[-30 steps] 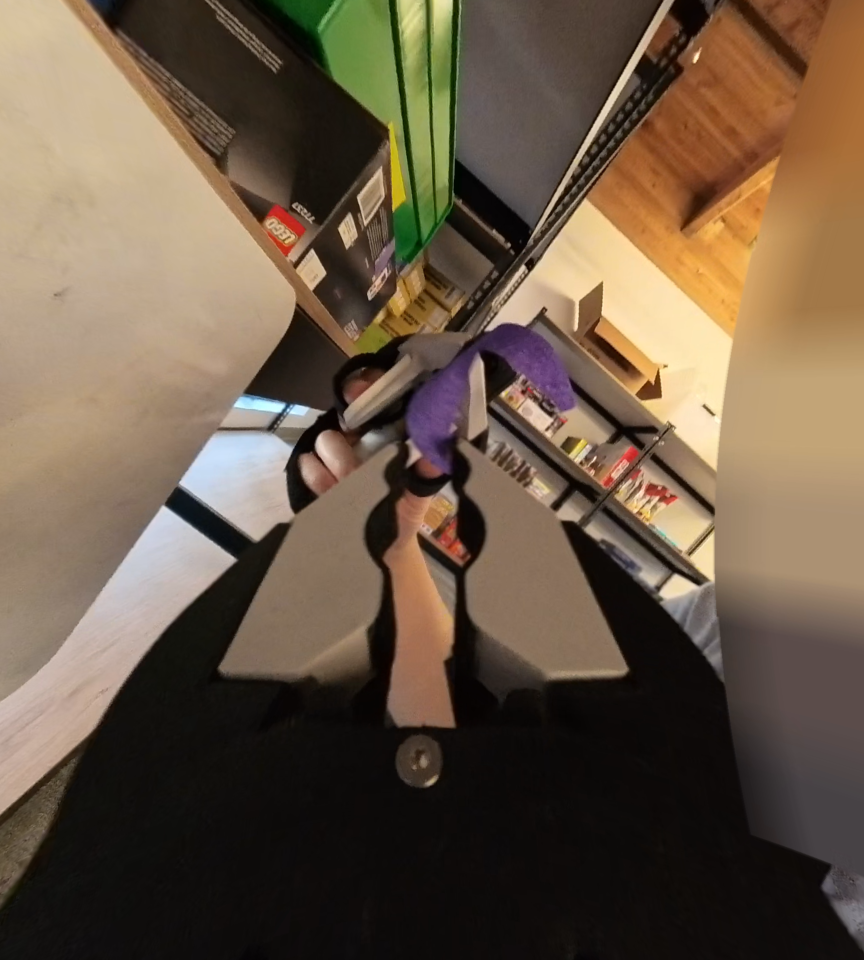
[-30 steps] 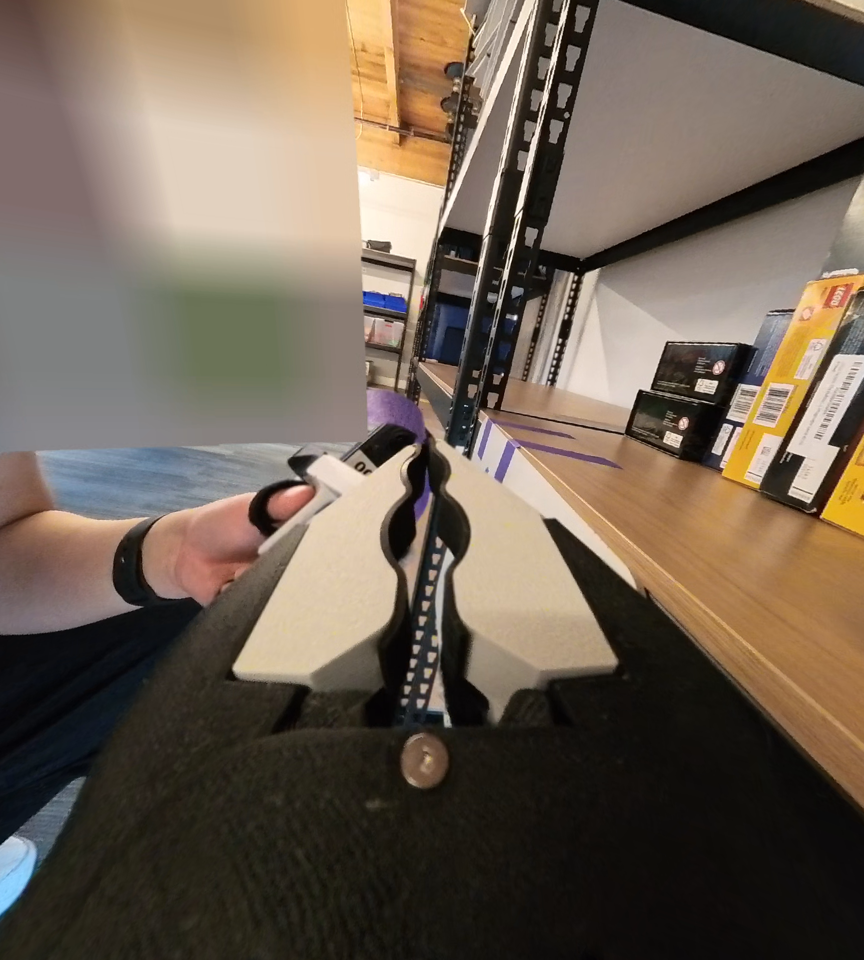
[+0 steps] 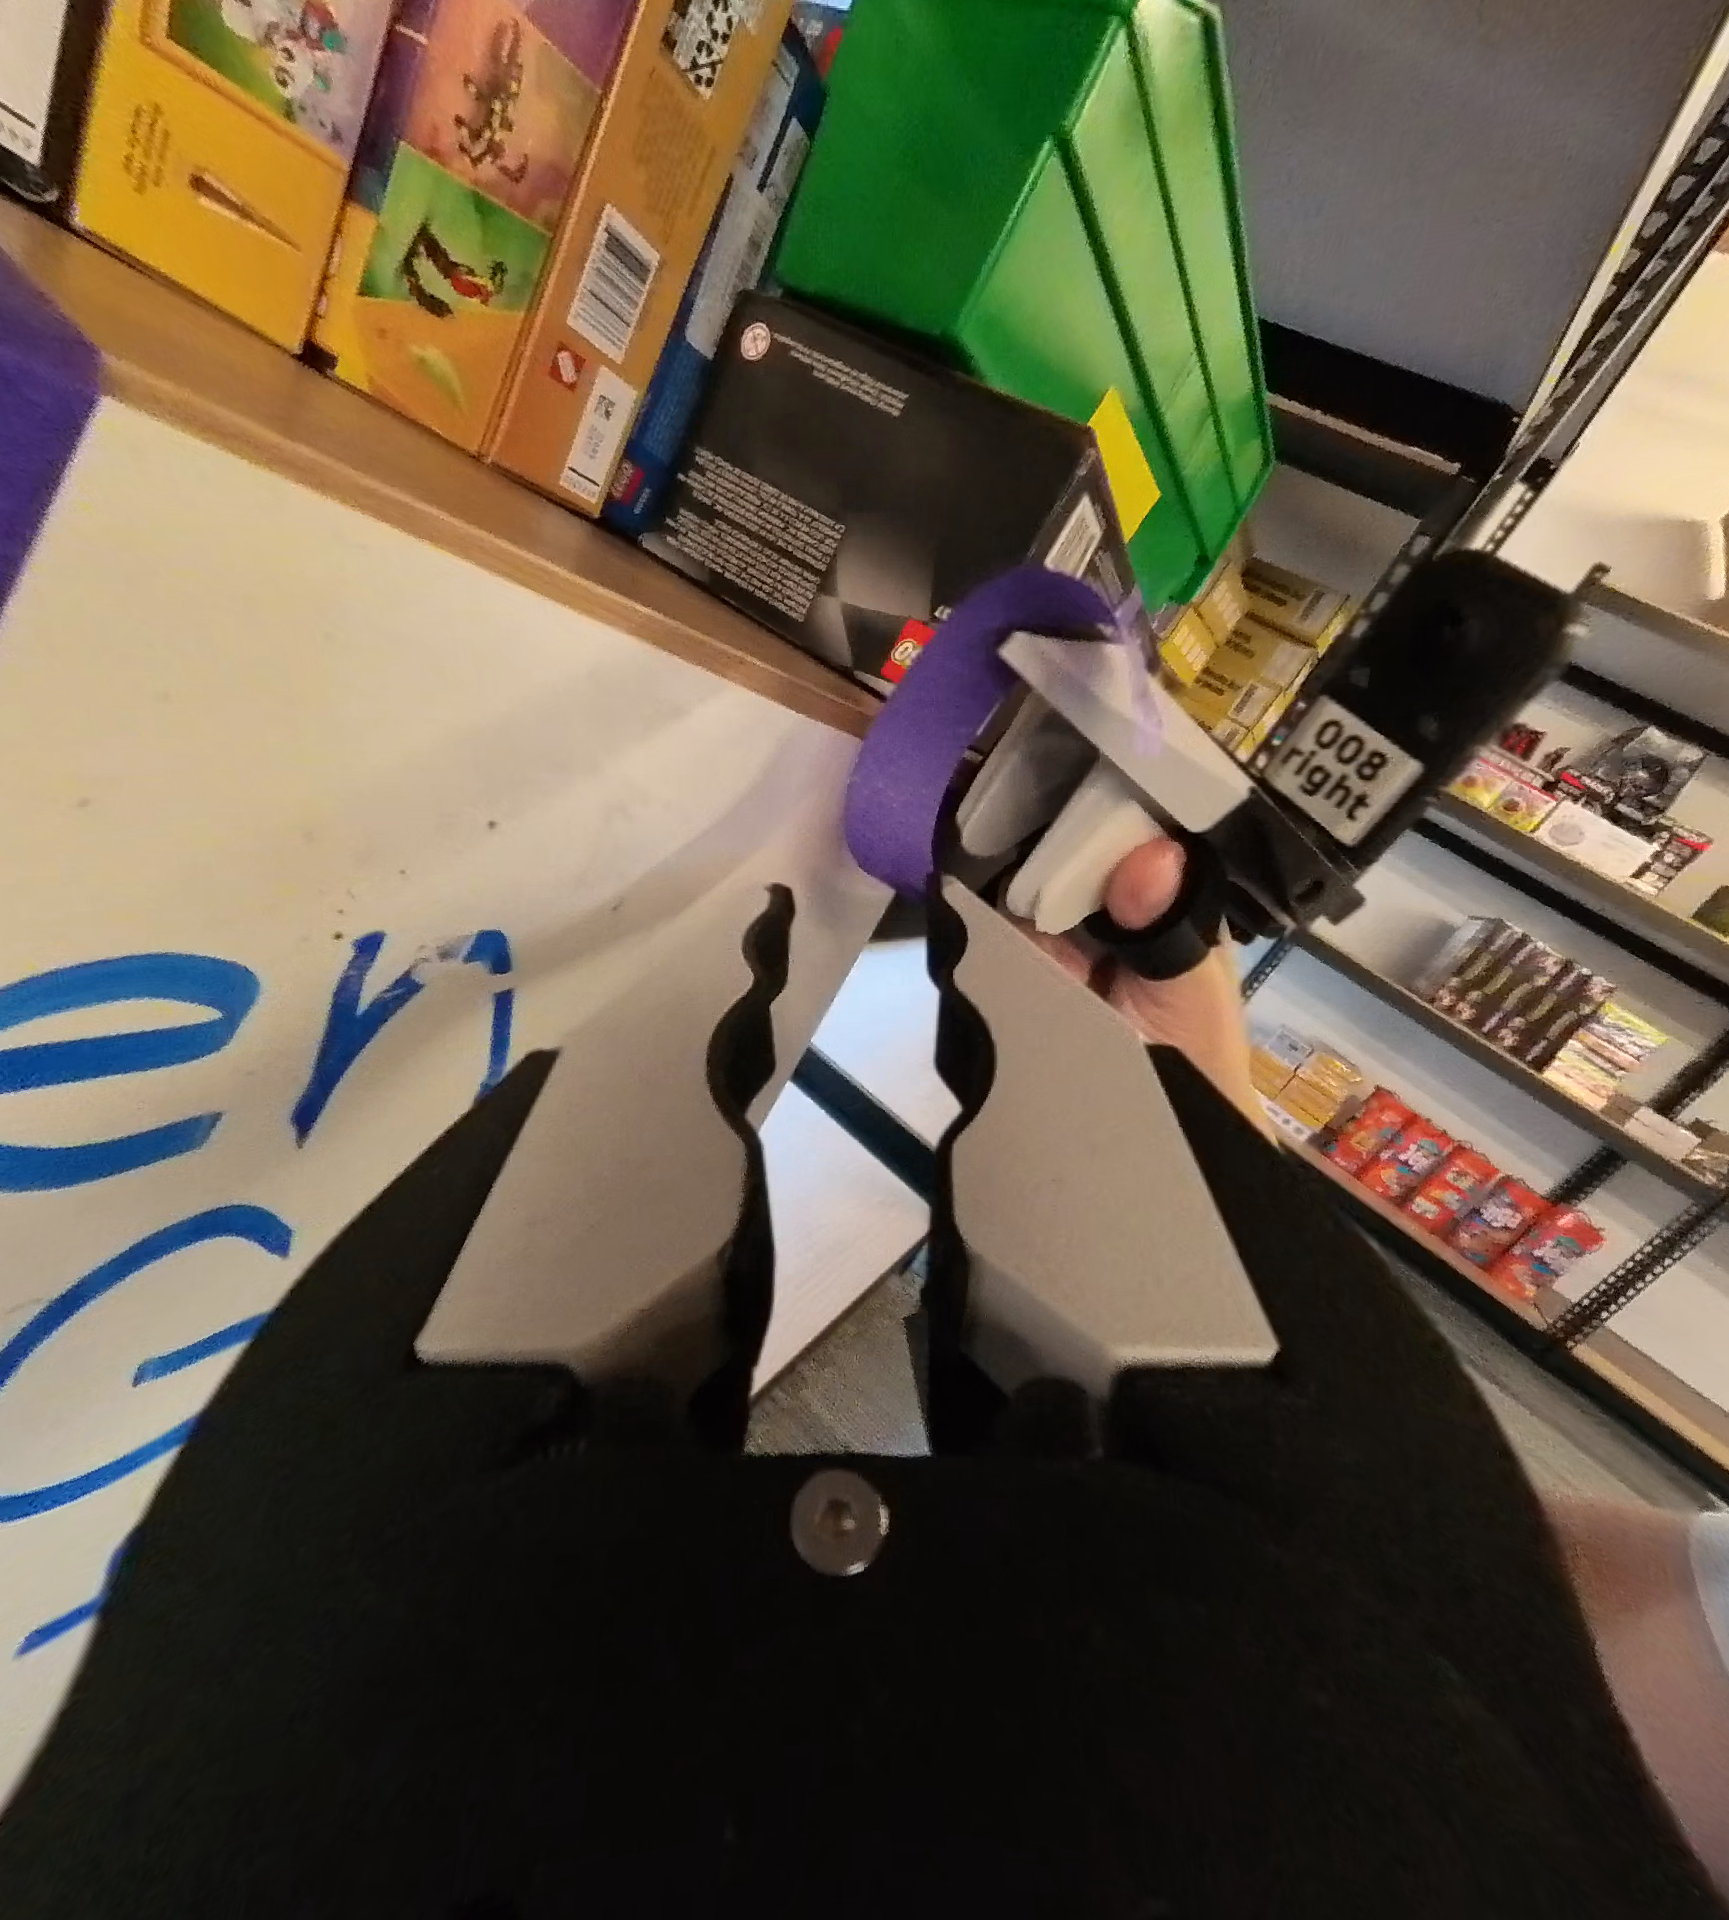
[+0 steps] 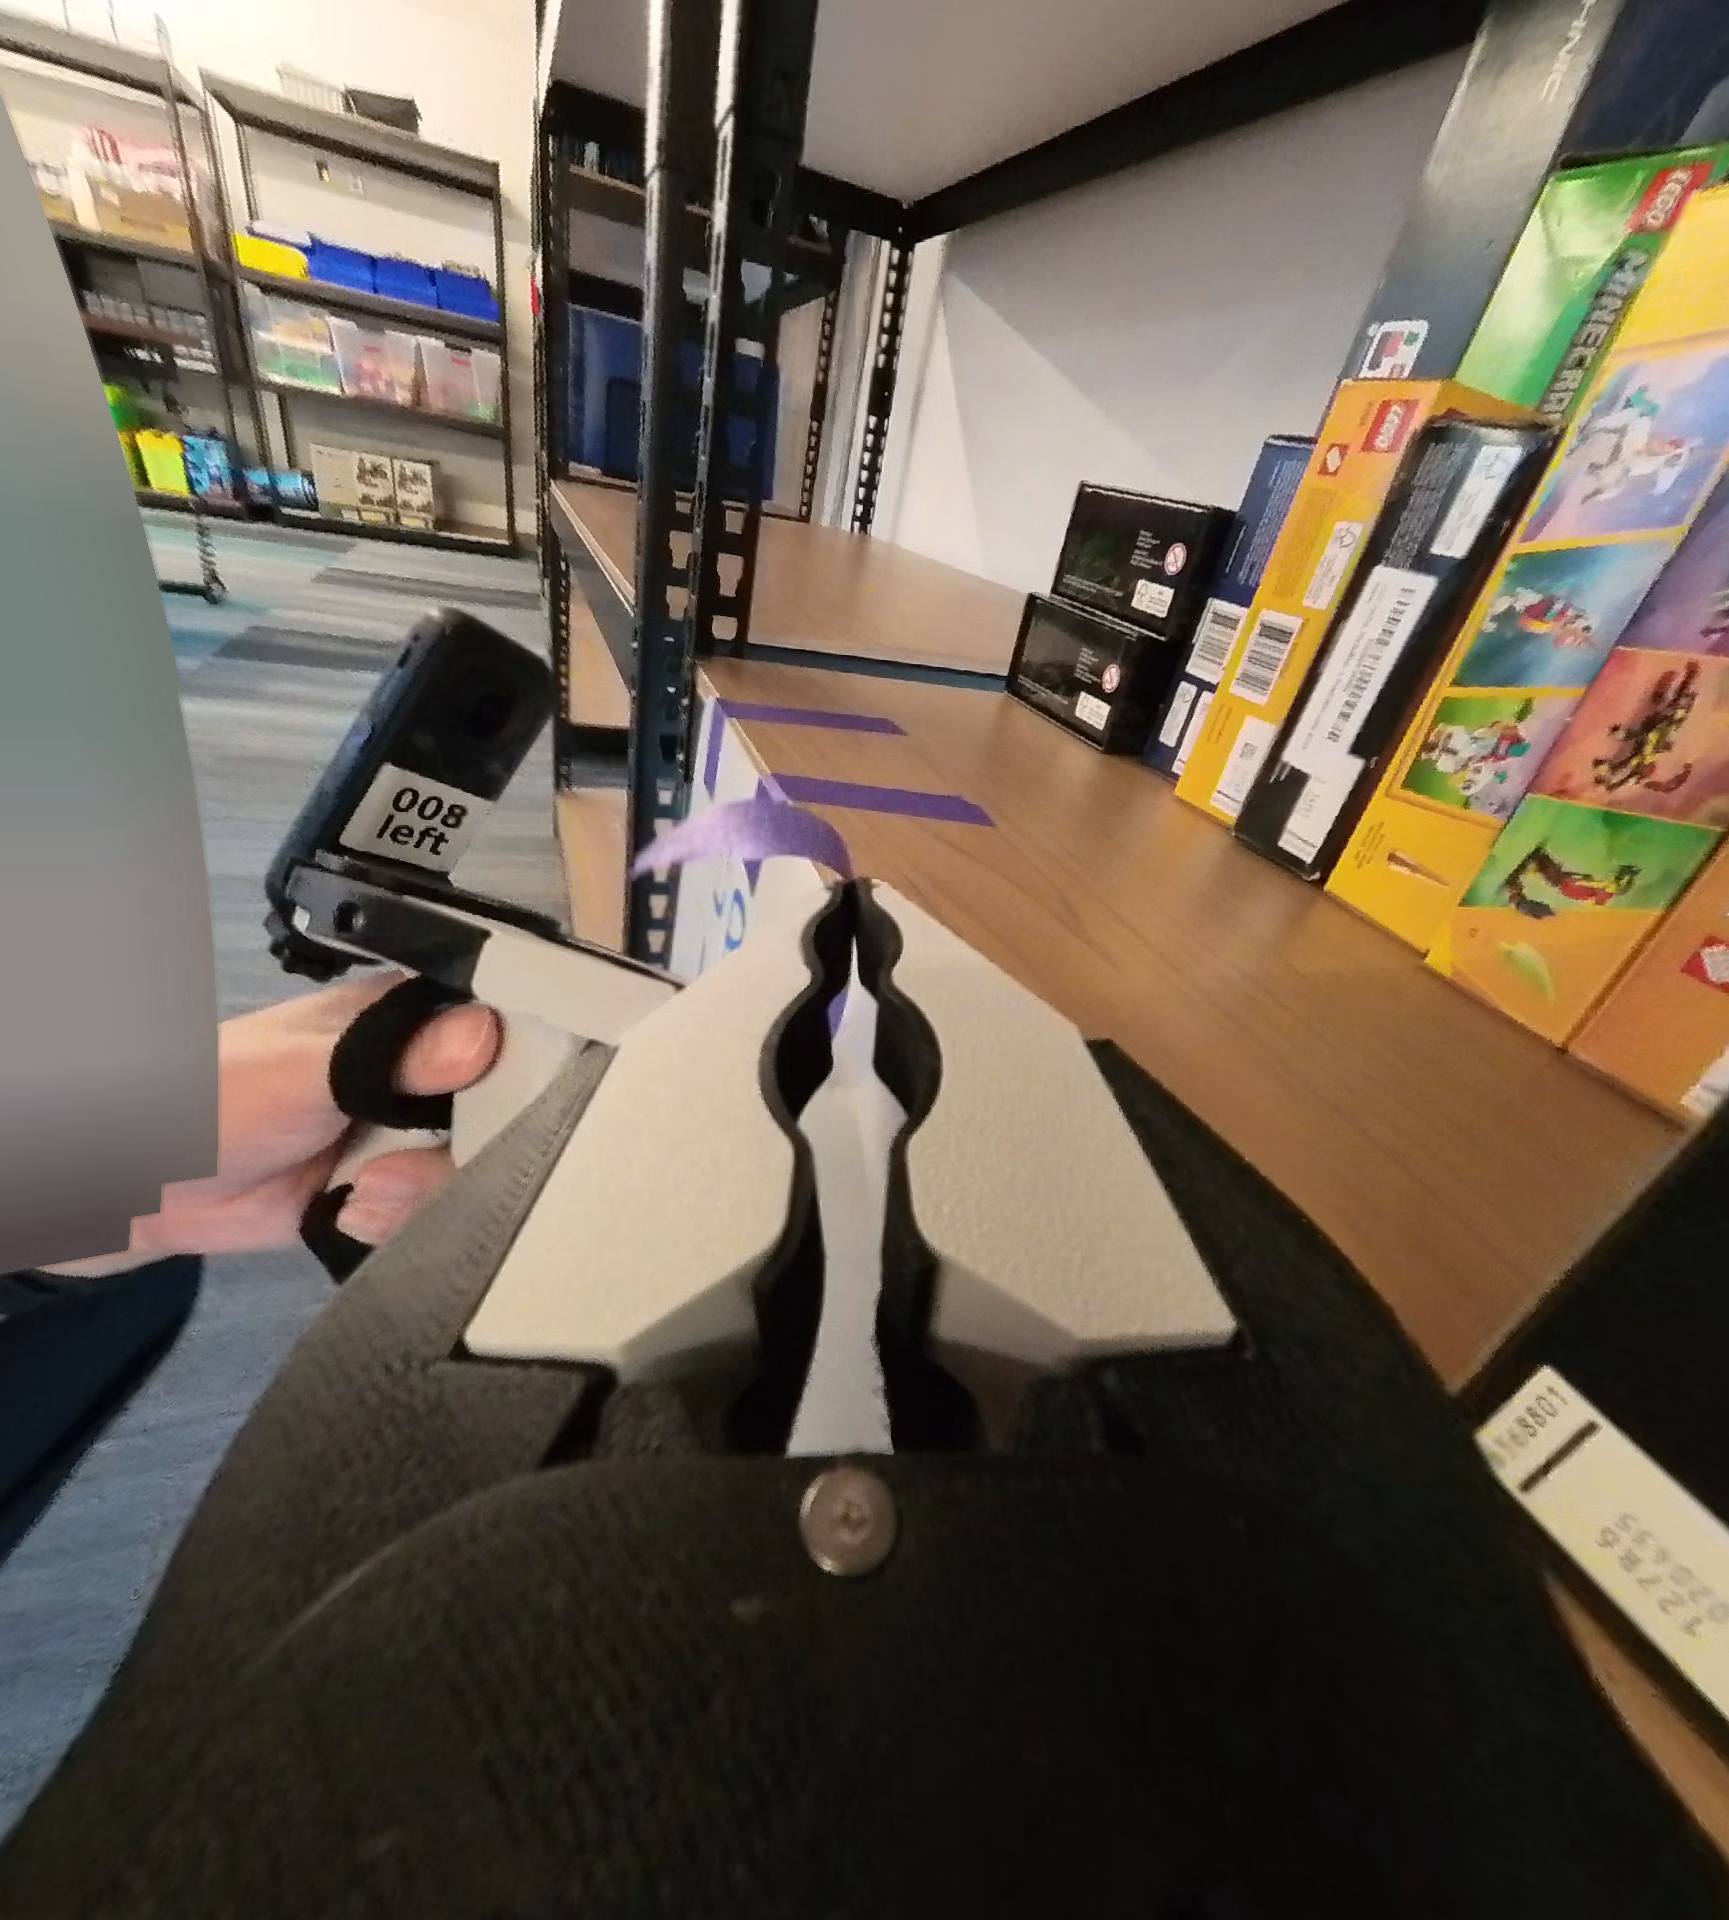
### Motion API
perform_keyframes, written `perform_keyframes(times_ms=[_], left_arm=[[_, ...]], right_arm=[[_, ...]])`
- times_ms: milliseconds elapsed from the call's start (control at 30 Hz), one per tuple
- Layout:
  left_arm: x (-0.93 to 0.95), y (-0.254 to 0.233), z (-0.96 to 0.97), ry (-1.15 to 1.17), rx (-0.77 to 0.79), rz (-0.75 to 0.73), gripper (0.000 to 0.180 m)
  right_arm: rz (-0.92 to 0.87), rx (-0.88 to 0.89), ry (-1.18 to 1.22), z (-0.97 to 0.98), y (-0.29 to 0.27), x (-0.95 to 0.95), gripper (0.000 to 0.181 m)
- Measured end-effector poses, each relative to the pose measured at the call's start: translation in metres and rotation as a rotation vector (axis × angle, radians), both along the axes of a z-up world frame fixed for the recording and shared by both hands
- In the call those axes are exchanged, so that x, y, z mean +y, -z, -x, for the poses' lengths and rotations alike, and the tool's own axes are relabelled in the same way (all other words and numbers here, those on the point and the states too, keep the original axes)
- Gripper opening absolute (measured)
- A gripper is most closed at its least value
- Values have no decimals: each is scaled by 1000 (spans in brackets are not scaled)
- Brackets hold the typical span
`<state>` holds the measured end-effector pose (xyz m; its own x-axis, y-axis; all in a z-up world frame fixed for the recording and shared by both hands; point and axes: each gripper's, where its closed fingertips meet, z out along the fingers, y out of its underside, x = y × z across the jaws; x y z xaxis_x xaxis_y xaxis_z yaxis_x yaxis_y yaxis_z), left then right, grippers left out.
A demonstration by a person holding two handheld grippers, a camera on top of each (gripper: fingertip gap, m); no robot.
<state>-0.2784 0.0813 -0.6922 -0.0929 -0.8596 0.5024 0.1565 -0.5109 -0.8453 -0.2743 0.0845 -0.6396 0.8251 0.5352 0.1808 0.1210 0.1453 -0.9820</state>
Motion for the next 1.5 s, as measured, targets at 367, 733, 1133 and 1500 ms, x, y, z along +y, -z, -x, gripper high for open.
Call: perform_keyframes(times_ms=[367, 733, 1133, 1500], left_arm=[[10, 11, -13, -60, -2, 87, 6], [8, 10, -24, -143, 7, 13, 0], [10, 13, -23, -165, 28, 82, 0], [7, 17, -26, -142, 68, 92, 0]], right_arm=[[-32, -152, 63, -2, 5, 3, 0], [-87, -317, 190, -10, 11, 10, 0], [-40, -297, 163, -12, 11, 10, 0], [-45, -521, 277, -15, 20, 14, 0]])
